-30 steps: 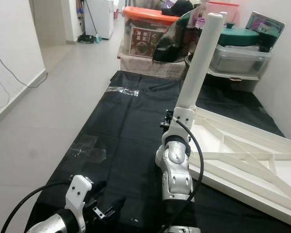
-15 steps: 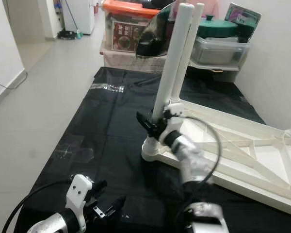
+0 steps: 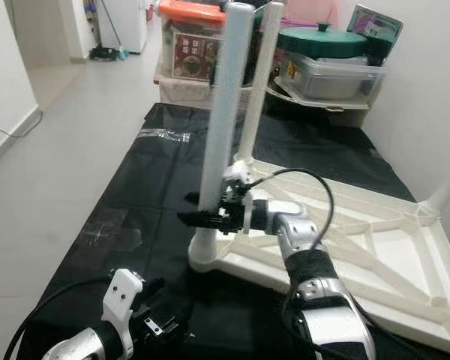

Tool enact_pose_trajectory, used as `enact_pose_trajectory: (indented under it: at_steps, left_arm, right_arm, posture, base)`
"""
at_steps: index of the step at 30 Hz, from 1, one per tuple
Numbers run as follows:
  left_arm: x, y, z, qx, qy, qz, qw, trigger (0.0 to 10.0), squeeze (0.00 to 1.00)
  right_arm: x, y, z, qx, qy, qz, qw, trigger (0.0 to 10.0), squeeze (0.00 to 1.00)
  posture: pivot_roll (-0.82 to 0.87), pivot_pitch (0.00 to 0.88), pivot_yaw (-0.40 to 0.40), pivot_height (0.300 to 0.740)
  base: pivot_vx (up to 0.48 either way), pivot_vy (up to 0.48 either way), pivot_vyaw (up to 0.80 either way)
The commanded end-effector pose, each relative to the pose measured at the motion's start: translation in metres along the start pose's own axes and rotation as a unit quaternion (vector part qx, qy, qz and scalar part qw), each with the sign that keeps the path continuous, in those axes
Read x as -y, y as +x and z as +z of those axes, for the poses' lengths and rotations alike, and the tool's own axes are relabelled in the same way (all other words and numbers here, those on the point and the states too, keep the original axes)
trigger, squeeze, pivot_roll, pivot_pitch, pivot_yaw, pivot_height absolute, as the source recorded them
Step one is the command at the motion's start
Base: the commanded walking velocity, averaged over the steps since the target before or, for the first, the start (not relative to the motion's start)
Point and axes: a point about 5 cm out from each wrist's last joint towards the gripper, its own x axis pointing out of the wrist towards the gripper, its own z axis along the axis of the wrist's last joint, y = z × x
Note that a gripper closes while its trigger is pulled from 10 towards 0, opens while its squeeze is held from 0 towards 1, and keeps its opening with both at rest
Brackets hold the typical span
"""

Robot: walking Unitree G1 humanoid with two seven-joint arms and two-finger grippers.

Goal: Building children table

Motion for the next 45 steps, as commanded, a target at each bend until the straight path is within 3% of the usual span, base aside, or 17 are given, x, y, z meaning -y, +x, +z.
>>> enact_pose_trajectory:
  at_steps: [1, 7, 11, 15, 17, 18, 21, 26, 31, 32, 33, 34, 38, 39, 42, 43, 45]
  left_arm:
    - [0.002, 0.0, -0.004, -0.004, -0.007, -0.005, 1.0, 10.0, 0.0]
    - [0.002, -0.001, -0.005, -0.006, -0.008, -0.008, 1.0, 10.0, 0.0]
    - [0.002, -0.001, -0.005, -0.007, -0.01, -0.01, 1.0, 10.0, 0.0]
    - [0.001, -0.001, -0.005, -0.007, -0.01, -0.01, 1.0, 10.0, 0.0]
    - [0.0, -0.001, -0.004, -0.007, -0.011, -0.011, 1.0, 10.0, 0.0]
    - [0.0, -0.001, -0.004, -0.007, -0.011, -0.011, 1.0, 10.0, 0.0]
    - [0.0, -0.001, -0.004, -0.006, -0.011, -0.009, 1.0, 10.0, 0.0]
    - [0.0, -0.001, -0.003, -0.005, -0.01, -0.008, 1.0, 10.0, 0.0]
    - [0.0, 0.0, -0.003, -0.004, -0.01, -0.006, 1.0, 10.0, 0.0]
    - [0.0, 0.0, -0.003, -0.004, -0.01, -0.006, 1.0, 10.0, 0.0]
    - [0.0, -0.001, -0.003, -0.004, -0.011, -0.007, 1.0, 10.0, 0.0]
    - [0.0, -0.001, -0.003, -0.004, -0.011, -0.007, 1.0, 10.0, 0.0]
    - [0.001, 0.0, -0.003, -0.004, -0.012, -0.008, 1.0, 10.0, 0.0]
    - [0.001, 0.0, -0.003, -0.004, -0.012, -0.009, 1.0, 10.0, 0.0]
    - [0.001, 0.0, -0.002, -0.004, -0.012, -0.009, 1.0, 10.0, 0.0]
    - [0.001, 0.001, -0.002, -0.004, -0.012, -0.01, 1.0, 10.0, 0.0]
    - [0.001, 0.001, -0.002, -0.004, -0.012, -0.01, 1.0, 10.0, 0.0]
  right_arm:
    - [-0.003, 0.006, -0.007, -0.011, 0.007, 0.021, 1.0, 0.0, 0.0]
    - [-0.001, 0.007, -0.013, 0.009, -0.008, -0.055, 0.998, 0.0, 0.0]
    - [0.018, -0.004, -0.017, 0.041, 0.004, -0.307, 0.951, 0.0, 0.0]
    - [0.025, -0.018, -0.023, 0.043, 0.017, -0.462, 0.886, 0.0, 0.0]
    - [0.018, -0.035, -0.034, 0.037, 0.031, -0.608, 0.792, 0.0, 0.0]
    - [0.018, -0.035, -0.034, 0.037, 0.031, -0.608, 0.792, 0.0, 0.0]
    - [-0.006, -0.037, -0.045, 0.04, 0.063, -0.705, 0.705, 0.0, 0.0]
    - [-0.024, -0.029, -0.05, 0.052, 0.092, -0.746, 0.658, 0.0, 0.0]
    - [-0.024, -0.009, -0.046, 0.077, 0.104, -0.728, 0.673, 0.4, 0.0]
    - [-0.024, -0.004, -0.043, 0.082, 0.094, -0.72, 0.682, 10.0, 0.0]
    - [-0.025, 0.0, -0.04, 0.088, 0.087, -0.708, 0.695, 10.0, 0.0]
    - [-0.026, 0.006, -0.036, 0.099, 0.084, -0.696, 0.706, 10.0, 1.0]
    - [-0.027, 0.01, -0.03, 0.116, 0.08, -0.677, 0.722, 10.0, 0.86]
    - [-0.023, 0.012, -0.028, 0.135, 0.09, -0.649, 0.743, 10.0, 0.0]
    - [-0.016, 0.011, -0.024, 0.152, 0.098, -0.606, 0.775, 10.0, 0.0]
    - [-0.004, 0.006, -0.018, 0.171, 0.11, -0.505, 0.839, 10.0, 0.0]
    - [0.0, 0.002, -0.016, 0.168, 0.129, -0.444, 0.871, 10.0, 0.0]
  posture:
    - [0.26, 0.0, -0.112, 0.74]
    - [0.25, 0.0, -0.107, 0.74]
    - [0.24, 0.0, -0.096, 0.74]
    - [0.23, 0.0, -0.093, 0.74]
    - [0.23, 0.0, -0.09, 0.74]
    - [0.23, 0.0, -0.09, 0.74]
    - [0.24, 0.0, -0.094, 0.74]
    - [0.24, 0.0, -0.1, 0.74]
    - [0.24, 0.0, -0.097, 0.74]
    - [0.24, 0.0, -0.097, 0.74]
    - [0.24, 0.0, -0.097, 0.74]
    - [0.24, 0.0, -0.097, 0.74]
    - [0.24, 0.0, -0.098, 0.74]
    - [0.24, 0.0, -0.099, 0.74]
    - [0.24, 0.0, -0.1, 0.74]
    - [0.24, 0.0, -0.099, 0.74]
    - [0.24, 0.0, -0.099, 0.74]
  base:
    - [0.0, 0.0, 0.0]
    - [0.0, 0.0, 0.0]
    - [0.0, 0.0, 0.0]
    - [0.0, 0.0, 0.0]
    - [0.0, 0.0, 0.0]
    - [0.0, 0.0, 0.0]
    - [0.0, 0.0, 0.0]
    - [0.0, 0.0, 0.0]
    - [0.0, 0.0, 0.0]
    - [0.0, 0.0, 0.0]
    - [0.0, 0.0, 0.0]
    - [0.0, 0.0, 0.0]
    - [0.0, 0.0, 0.0]
    - [0.0, 0.0, 0.0]
    - [0.0, 0.0, 0.0]
    - [0.0, 0.0, 0.0]
    - [0.0, 0.0, 0.0]
